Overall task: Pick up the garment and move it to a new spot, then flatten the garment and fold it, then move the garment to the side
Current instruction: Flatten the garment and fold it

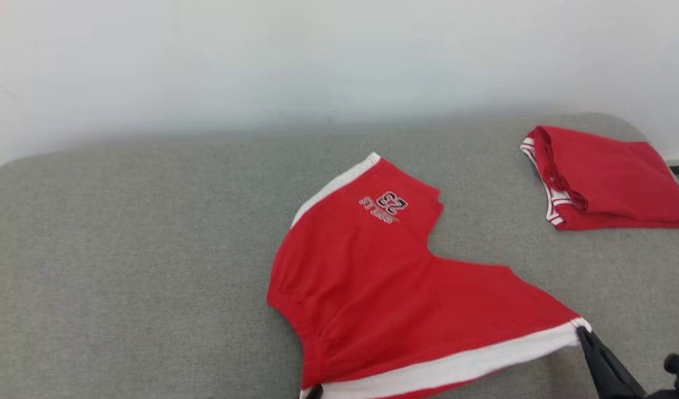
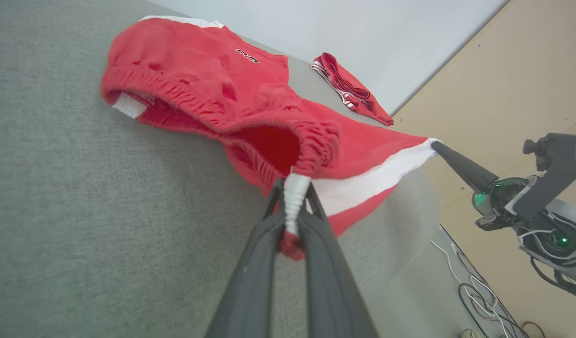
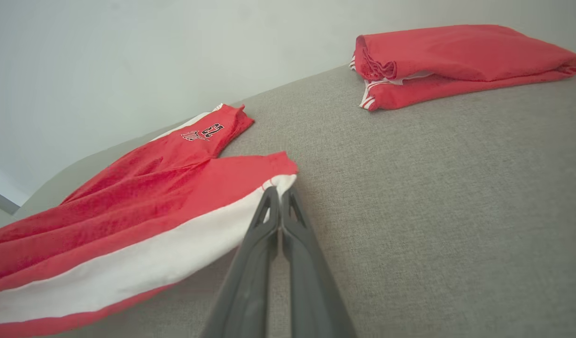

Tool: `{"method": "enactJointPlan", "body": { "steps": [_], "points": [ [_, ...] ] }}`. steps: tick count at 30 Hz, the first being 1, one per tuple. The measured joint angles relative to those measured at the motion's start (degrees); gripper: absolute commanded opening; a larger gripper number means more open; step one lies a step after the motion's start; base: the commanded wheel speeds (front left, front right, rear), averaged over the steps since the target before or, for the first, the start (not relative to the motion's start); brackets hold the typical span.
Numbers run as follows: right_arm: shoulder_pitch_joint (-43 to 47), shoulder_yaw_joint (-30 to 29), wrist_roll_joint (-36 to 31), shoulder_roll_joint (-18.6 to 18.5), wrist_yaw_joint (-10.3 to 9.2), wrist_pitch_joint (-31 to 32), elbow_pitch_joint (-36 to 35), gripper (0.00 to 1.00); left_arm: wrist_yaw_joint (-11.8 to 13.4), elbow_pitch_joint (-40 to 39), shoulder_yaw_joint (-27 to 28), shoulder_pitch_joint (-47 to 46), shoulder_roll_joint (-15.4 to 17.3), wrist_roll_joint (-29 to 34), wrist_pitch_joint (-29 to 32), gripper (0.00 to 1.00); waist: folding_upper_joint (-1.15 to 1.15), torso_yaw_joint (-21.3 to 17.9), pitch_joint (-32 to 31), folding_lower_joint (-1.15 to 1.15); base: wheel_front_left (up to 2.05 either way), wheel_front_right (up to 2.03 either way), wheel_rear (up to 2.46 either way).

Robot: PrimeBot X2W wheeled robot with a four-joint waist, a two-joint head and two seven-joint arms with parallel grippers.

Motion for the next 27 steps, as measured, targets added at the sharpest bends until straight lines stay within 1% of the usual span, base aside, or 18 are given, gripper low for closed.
{"method": "enactJointPlan", "body": {
  "steps": [2,4,6,8,10,13,17,21,25,26,27],
  "points": [
    [2.13,-2.16,-0.69,0.38,0.0,1.19,-1.55,0.0,-0.93,-0.14,0.01,1.64,-0.62,-0.22,-0.01,0.0,0.0,0.35,-0.91,0.0,0.0,0.0,0.0],
    [3.39,-4.13,-0.98,1.09,0.0,2.49,-3.12,0.0,-2.11,-0.48,-1.2,2.8,-1.2,-0.38,0.0,0.0,0.0,0.75,-1.54,0.0,0.0,0.0,0.0],
    [3.89,-5.8,-1.75,1.79,0.0,3.69,-4.41,0.0,-2.76,-0.67,-1.94,3.35,-1.96,-0.46,-0.01,0.0,0.0,1.18,-1.84,0.0,0.0,0.0,0.0],
    [3.87,-6.66,-2.48,2.76,0.0,5.03,-5.55,0.0,-3.14,-0.55,-2.76,3.35,-2.53,-0.26,-0.01,0.0,0.01,1.5,-2.0,0.01,0.0,0.0,0.0],
    [3.69,-7.03,-3.25,3.48,0.0,6.35,-6.24,0.0,-3.28,-0.48,-2.41,3.32,-3.36,-0.09,-0.01,0.0,0.01,1.83,-2.08,0.01,0.0,0.0,0.0],
    [2.3,-7.53,-4.44,3.67,0.0,8.2,-6.51,0.0,-3.69,-0.11,-1.56,2.85,-3.94,0.15,0.0,0.0,0.01,2.35,-2.18,0.01,0.0,0.0,0.0],
    [-2.79,-7.83,-5.41,3.55,0.0,10.66,-5.89,0.0,-3.83,-0.21,0.91,1.69,-4.83,-0.73,-0.01,0.0,0.01,3.02,-2.05,0.01,0.0,0.0,0.0],
    [-10.35,-7.22,-5.39,2.46,0.0,13.04,-3.38,0.0,-3.9,-1.2,1.52,-0.34,-5.94,-3.18,-0.01,0.0,0.01,3.53,-1.0,0.01,0.0,0.0,0.0],
    [-20.53,-4.33,-6.02,1.21,0.0,15.32,1.55,0.0,-4.12,-2.25,0.78,-2.98,-6.82,-4.74,-0.01,0.0,0.01,4.2,0.77,0.02,0.0,0.0,0.0],
    [-20.53,-4.33,-6.02,1.21,0.0,15.32,1.55,0.0,-4.12,-2.25,0.78,-2.98,-6.82,-4.74,-0.01,0.0,0.01,4.2,0.77,0.02,0.0,0.0,0.0],
    [-23.05,-3.32,-6.38,0.9,0.0,15.67,3.08,0.0,-4.12,-2.31,0.7,-3.43,-7.06,-5.26,-0.01,0.0,0.02,4.43,1.23,0.02,0.0,0.0,0.0]
  ]
}}
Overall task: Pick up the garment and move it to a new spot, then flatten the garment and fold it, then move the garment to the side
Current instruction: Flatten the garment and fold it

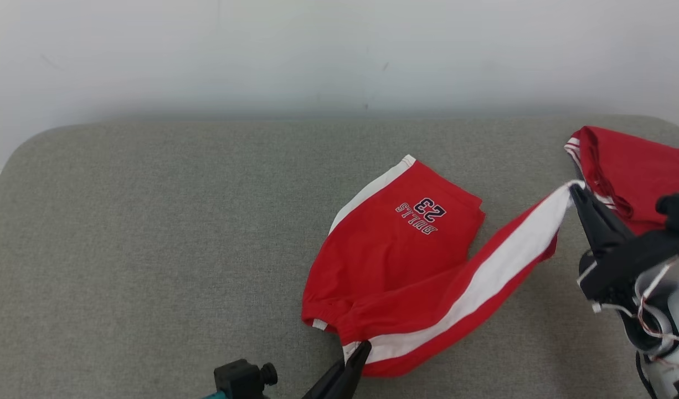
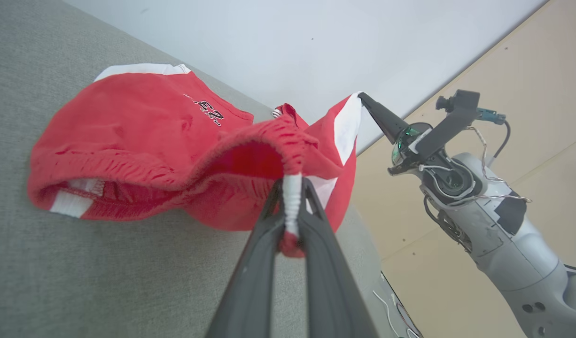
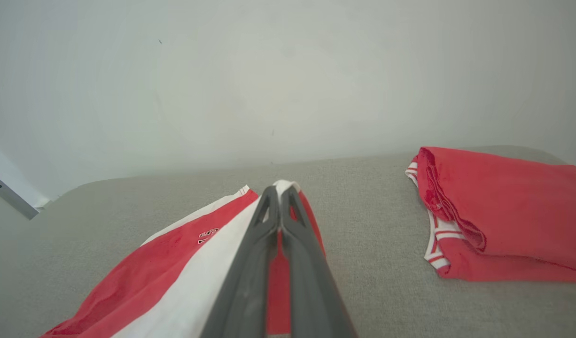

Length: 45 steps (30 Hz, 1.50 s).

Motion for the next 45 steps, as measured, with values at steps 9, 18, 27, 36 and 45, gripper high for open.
{"method": "enactJointPlan", "body": {
  "steps": [9,18,27,36,45],
  "points": [
    [-19.71,8.8,-1.26,-0.2,0.0,-1.14,15.37,0.0,0.0,3.49,4.9,-3.71,-6.67,-3.1,0.0,0.0,0.01,3.41,4.46,0.01,0.0,0.0,0.0],
    [-33.86,16.07,-1.55,2.6,0.0,-4.61,30.85,0.0,0.0,9.54,8.83,-7.55,-11.78,-4.17,0.0,0.0,0.01,6.61,9.34,0.01,0.0,0.0,0.0],
    [-39.38,22.32,0.59,3.78,0.0,-9.27,38.57,0.0,0.0,10.49,9.72,-8.98,-13.41,-2.79,0.0,0.0,0.01,8.93,11.66,0.01,0.0,0.0,0.0],
    [-40.78,28.1,4.71,2.93,0.0,-11.29,41.61,0.0,-0.01,12.35,11.69,-8.98,-13.79,-2.31,0.0,0.0,0.0,7.75,11.14,0.0,0.0,0.0,0.0],
    [-43.91,31.79,7.21,3.77,0.0,-12.18,46.24,0.0,-0.01,16.01,13.72,-8.23,-13.88,-3.6,0.0,0.0,0.0,9.37,12.91,0.0,0.0,0.0,0.0]
  ]
}}
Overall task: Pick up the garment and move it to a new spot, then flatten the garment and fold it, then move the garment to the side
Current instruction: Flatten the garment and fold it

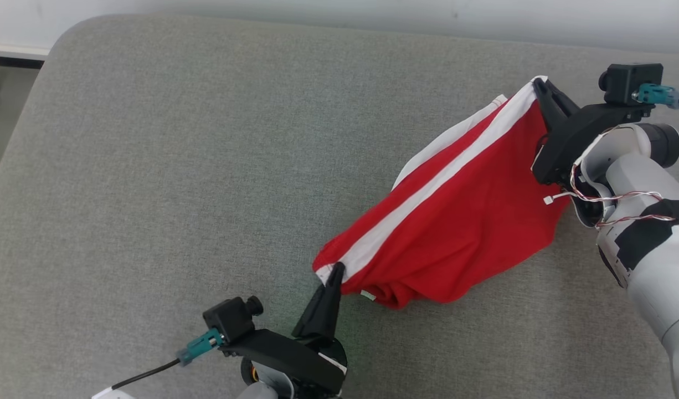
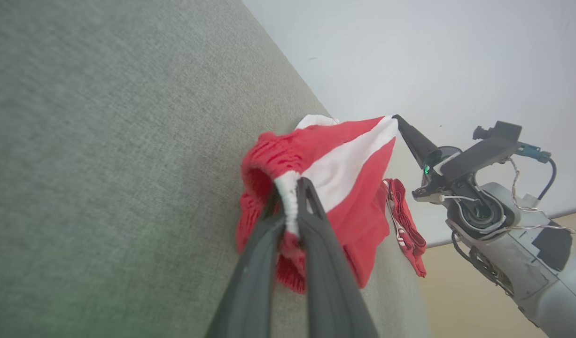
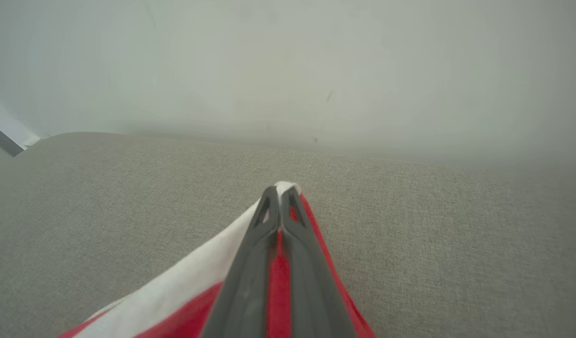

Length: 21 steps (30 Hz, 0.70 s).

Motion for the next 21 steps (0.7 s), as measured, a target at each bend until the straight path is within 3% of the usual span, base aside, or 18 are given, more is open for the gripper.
{"method": "enactJointPlan", "body": {
  "steps": [12,13,14,15,16,21],
  "points": [
    [-2.98,4.32,0.07,2.27,0.0,-1.75,7.0,0.0,0.0,-0.04,-3.72,-3.55,-0.1,-2.88,0.0,0.0,0.0,1.68,1.09,0.0,0.0,0.0,0.0],
    [-2.98,4.67,0.08,2.47,0.0,-2.33,7.22,0.35,0.0,-0.01,-3.55,-3.55,-0.11,-2.78,0.0,0.0,0.0,1.68,0.95,0.0,0.0,0.0,0.0],
    [-2.97,5.05,0.38,2.69,0.0,-3.42,7.42,1.0,0.0,0.15,-2.91,-3.5,-0.1,-1.35,0.0,0.55,-0.01,1.64,0.59,0.0,0.0,0.0,0.0],
    [-2.97,5.05,0.38,2.69,0.0,-3.42,7.42,1.0,0.0,0.15,-2.91,-3.5,-0.1,-1.35,0.0,0.55,-0.01,1.64,0.59,0.0,0.0,0.0,0.0],
    [-2.94,5.27,0.73,2.71,0.0,-3.54,7.54,1.0,0.0,0.21,-2.41,-3.41,-0.1,-0.75,0.0,1.0,-0.01,1.6,0.37,0.0,0.0,0.0,0.0],
    [-1.3,6.57,2.76,2.34,0.0,-5.67,6.65,1.0,0.1,-1.05,0.48,-0.57,-0.1,4.71,0.0,1.0,-0.01,1.23,-1.7,-0.01,0.0,0.0,0.0]
  ]
}}
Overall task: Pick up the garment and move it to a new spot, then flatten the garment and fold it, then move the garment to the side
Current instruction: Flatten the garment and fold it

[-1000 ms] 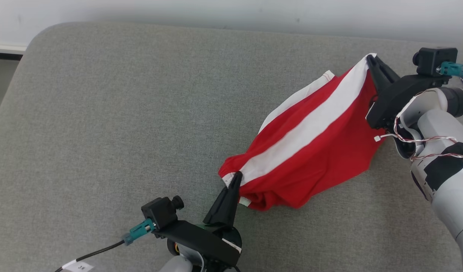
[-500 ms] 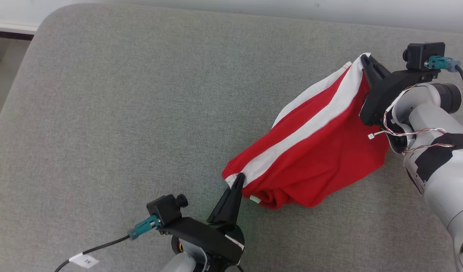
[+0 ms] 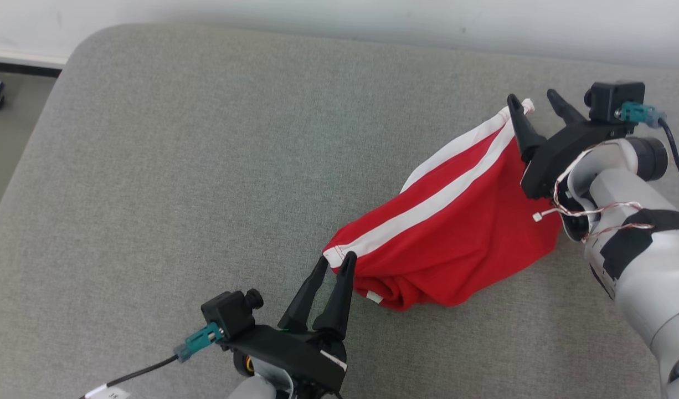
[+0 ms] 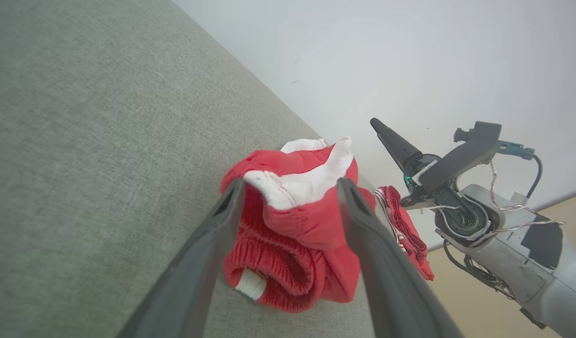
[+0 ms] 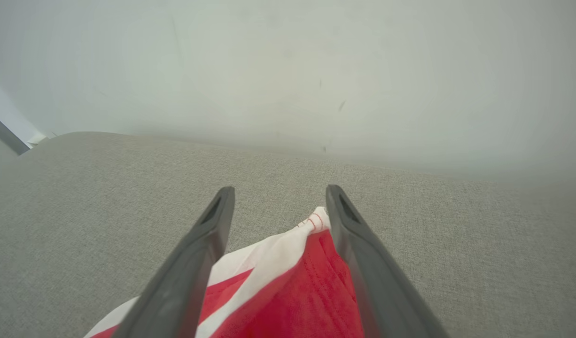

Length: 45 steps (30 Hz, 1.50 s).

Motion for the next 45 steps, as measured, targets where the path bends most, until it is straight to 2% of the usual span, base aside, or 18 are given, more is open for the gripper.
{"method": "enactJointPlan", "body": {
  "steps": [4,11,18,22,26,31,38,39,41,42,43,45],
  "points": [
    [2.52,1.21,1.72,-1.34,0.0,-1.19,-1.48,1.0,1.26,-2.38,2.52,2.67,-0.01,6.87,0.0,1.0,0.0,-0.21,-1.98,0.0,0.0,0.0,0.0],
    [7.33,2.87,4.44,-5.1,0.0,-2.48,-3.13,1.0,4.95,-8.99,9.69,7.73,-0.03,25.62,0.0,1.0,0.0,-0.12,-5.42,-0.01,0.0,0.0,0.0],
    [9.96,3.6,6.55,-7.38,0.0,-2.91,-2.43,1.0,6.82,-14.19,18.82,12.22,-0.02,36.69,0.0,1.0,0.0,0.94,-6.46,0.0,0.0,0.0,0.0],
    [10.26,3.75,7.57,-7.87,0.0,-2.59,-1.02,1.0,7.48,-15.62,22.41,13.56,0.04,39.96,0.0,1.0,0.0,1.38,-5.92,-0.01,0.0,0.0,0.0],
    [10.38,4.21,7.97,-7.82,0.0,-1.85,0.92,1.0,8.33,-16.81,25.68,14.36,0.01,45.84,0.0,1.0,0.0,2.09,-5.04,-0.01,0.0,0.0,0.0],
    [10.31,4.7,8.32,-7.31,0.0,-1.07,3.32,1.0,7.98,-17.14,28.56,14.84,0.03,49.85,0.0,1.0,0.0,2.92,-3.82,0.0,0.0,0.0,0.0],
    [10.2,4.5,9.44,-7.1,0.0,1.01,6.1,1.0,7.81,-16.89,29.83,15.06,0.03,50.54,0.0,1.0,0.0,3.85,-2.22,0.0,0.0,0.0,0.0],
    [10.27,4.47,9.72,-6.84,0.0,1.59,6.2,0.74,7.81,-16.82,29.91,15.08,0.04,50.54,0.0,1.0,0.0,3.92,-2.05,0.01,0.0,0.0,0.0],
    [10.49,4.47,10.15,-6.33,0.0,2.52,6.33,0.12,7.86,-16.81,29.8,15.29,0.02,50.55,0.0,1.0,0.0,3.9,-1.92,0.01,0.0,0.0,0.0],
    [10.63,4.42,10.62,-6.12,0.0,3.15,6.25,0.12,7.9,-16.69,29.82,15.45,0.02,50.55,0.0,1.0,0.0,3.82,-1.99,0.01,0.0,0.0,0.0],
    [10.9,4.39,11.23,-5.97,0.0,3.72,6.06,0.0,7.9,-16.5,29.91,15.61,0.02,50.54,0.0,1.0,0.0,3.73,-2.14,0.01,0.0,0.0,0.0],
    [11.68,4.5,11.54,-5.86,0.0,3.93,5.54,0.0,7.84,-16.05,30.07,15.9,0.03,50.54,0.0,1.0,0.0,3.4,-2.62,0.0,0.0,0.0,0.0]
  ]
}}
